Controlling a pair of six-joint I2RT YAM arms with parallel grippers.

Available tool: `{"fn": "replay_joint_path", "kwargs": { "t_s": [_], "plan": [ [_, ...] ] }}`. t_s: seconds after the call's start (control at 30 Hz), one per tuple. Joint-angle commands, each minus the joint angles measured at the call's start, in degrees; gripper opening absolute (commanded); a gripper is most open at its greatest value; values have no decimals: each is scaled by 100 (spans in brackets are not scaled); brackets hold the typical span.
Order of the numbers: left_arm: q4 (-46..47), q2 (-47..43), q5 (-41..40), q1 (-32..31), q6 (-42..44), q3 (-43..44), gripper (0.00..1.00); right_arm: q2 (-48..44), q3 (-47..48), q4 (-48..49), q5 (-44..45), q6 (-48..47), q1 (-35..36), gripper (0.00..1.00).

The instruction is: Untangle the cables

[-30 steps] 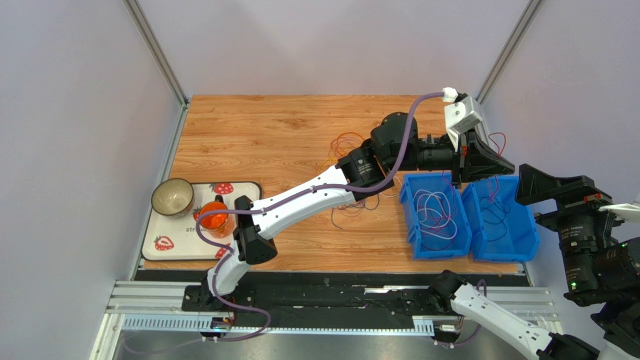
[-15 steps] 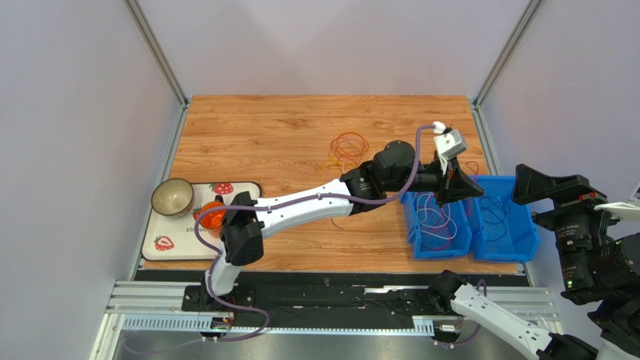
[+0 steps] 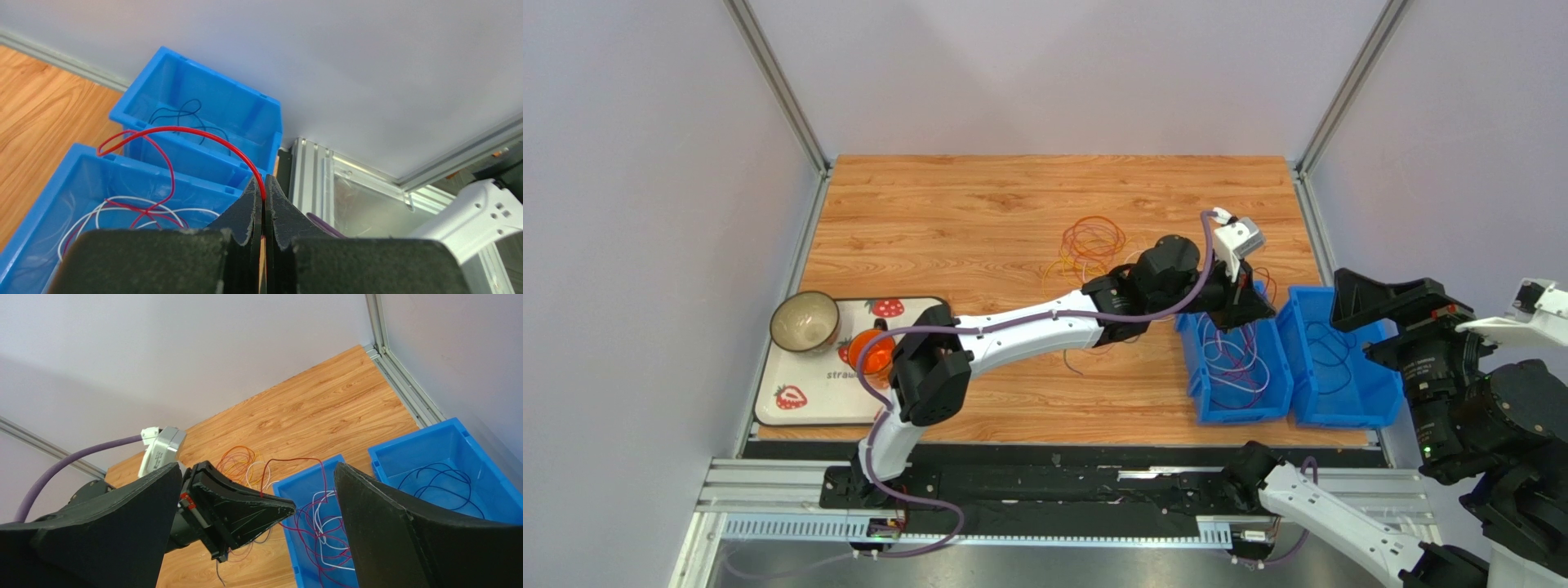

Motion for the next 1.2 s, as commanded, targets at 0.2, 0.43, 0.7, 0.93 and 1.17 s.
{"fn": "replay_joint_path", "kwargs": {
  "t_s": [0.2, 0.43, 0.7, 0.93, 1.17],
  "plan": [
    [-575, 847, -150, 87, -439, 329, 0, 152, -464, 106, -238, 262, 15, 99],
    [-1013, 1244, -405, 113, -729, 548, 0, 283, -560, 168, -318, 200, 15, 99],
    [-1585, 1736, -158, 157, -949, 1163, 0, 231, -736, 247, -361, 218, 15, 99],
    [-1928, 1780, -387, 219, -1317, 1261, 0, 240, -736, 256, -432, 191, 15, 99],
    [-1964, 1640, -176, 236, -1371, 1305, 32, 275, -718, 230, -581, 261, 15, 99]
  ]
}}
